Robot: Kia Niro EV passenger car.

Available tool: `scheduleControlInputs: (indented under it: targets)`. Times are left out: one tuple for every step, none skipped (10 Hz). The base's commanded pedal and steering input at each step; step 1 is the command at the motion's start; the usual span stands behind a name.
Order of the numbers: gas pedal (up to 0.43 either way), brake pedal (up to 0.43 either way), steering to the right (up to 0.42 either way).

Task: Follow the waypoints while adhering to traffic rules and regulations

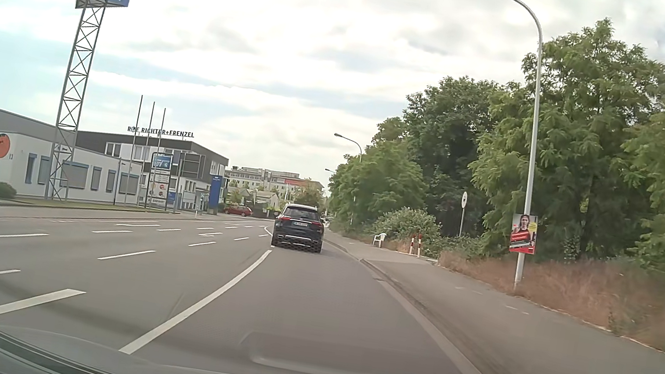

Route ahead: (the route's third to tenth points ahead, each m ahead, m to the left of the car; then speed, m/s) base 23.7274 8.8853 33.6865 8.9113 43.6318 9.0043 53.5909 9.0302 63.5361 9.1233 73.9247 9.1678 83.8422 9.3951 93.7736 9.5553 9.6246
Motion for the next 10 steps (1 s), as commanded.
scheduleControlInputs:
  targets:
    - [0.039,0.024,-0.017]
    - [0.039,0.024,-0.017]
    - [0.039,0.024,-0.019]
    - [0.039,0.024,-0.022]
    - [0.039,0.024,-0.026]
    - [0.039,0.024,-0.03]
    - [0.039,0.024,-0.03]
    - [0.039,0.024,-0.03]
    - [0.039,0.024,-0.03]
    - [0.039,0.024,-0.03]
